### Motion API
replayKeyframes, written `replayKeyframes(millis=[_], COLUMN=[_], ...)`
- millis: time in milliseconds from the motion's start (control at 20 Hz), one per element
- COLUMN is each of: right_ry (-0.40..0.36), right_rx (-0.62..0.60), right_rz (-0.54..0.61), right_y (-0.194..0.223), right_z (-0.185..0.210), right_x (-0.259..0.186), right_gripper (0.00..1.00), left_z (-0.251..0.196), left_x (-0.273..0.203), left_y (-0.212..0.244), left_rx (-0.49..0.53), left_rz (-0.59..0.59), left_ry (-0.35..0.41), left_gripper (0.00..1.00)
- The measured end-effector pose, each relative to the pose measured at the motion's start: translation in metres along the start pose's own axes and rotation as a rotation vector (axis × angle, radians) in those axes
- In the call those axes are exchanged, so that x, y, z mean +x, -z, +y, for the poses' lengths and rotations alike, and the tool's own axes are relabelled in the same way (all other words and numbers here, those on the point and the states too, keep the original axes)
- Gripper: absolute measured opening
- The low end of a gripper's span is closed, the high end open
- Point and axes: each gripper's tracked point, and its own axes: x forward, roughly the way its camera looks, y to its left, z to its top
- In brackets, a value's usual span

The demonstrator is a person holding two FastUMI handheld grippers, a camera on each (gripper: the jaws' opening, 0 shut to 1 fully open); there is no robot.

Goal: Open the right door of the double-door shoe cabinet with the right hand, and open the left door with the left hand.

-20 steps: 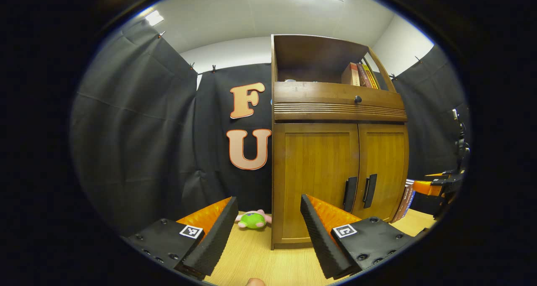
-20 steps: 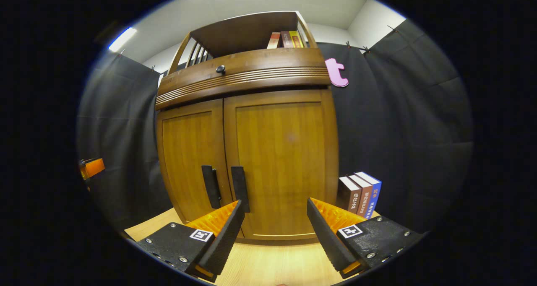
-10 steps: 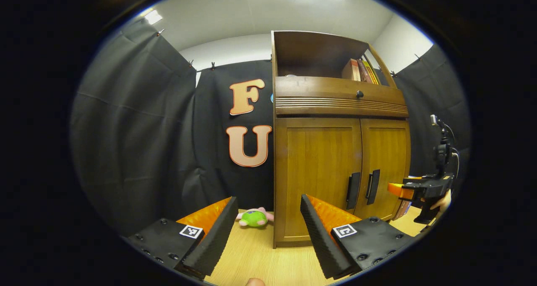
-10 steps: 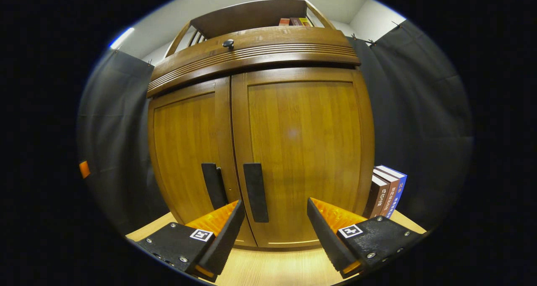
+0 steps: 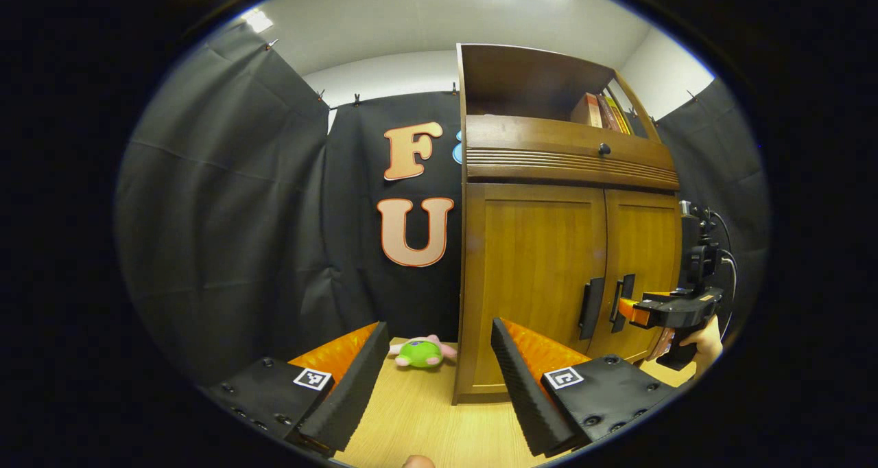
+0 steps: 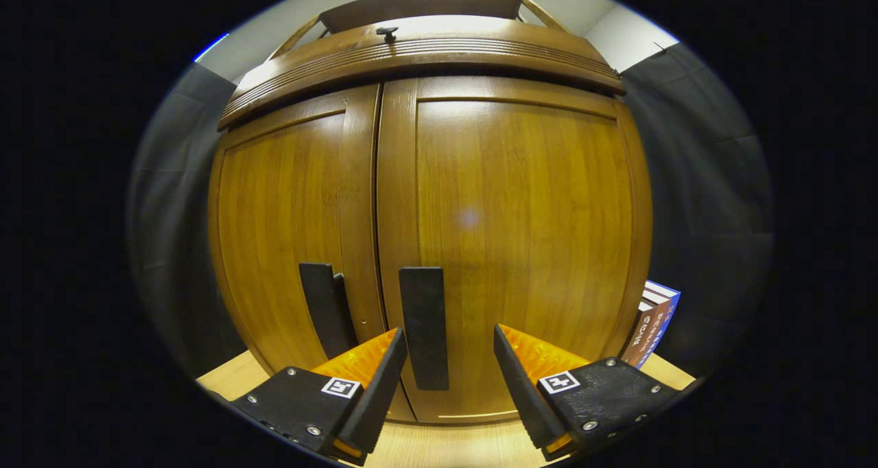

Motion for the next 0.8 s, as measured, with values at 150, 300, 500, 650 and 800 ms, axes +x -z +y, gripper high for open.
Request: replayKeyframes(millis=[150,300,500,650,800], right_ry=[-0.014,-0.005,0.012,0.002,-0.015], right_rx=[-0.002,-0.015,-0.005,-0.008,-0.009], right_rz=[0.011,0.008,0.008,0.013,0.015], right_y=[0.006,0.007,0.006,0.007,0.007], right_z=[0.010,0.013,0.012,0.011,0.011], right_x=[0.011,0.018,0.022,0.020,0.012], right_gripper=[0.74,0.63,0.31,0.36,0.34], left_z=[0.002,0.006,0.013,0.014,0.013], left_x=[0.003,0.003,-0.001,-0.005,-0.007], left_y=[0.007,0.011,0.012,0.009,0.010], left_rx=[-0.005,-0.017,-0.011,-0.008,-0.017], left_rz=[0.018,0.024,0.022,0.014,0.014], left_ry=[0.004,-0.002,-0.016,-0.019,-0.014], left_gripper=[0.95,0.96,0.97,0.97,0.96])
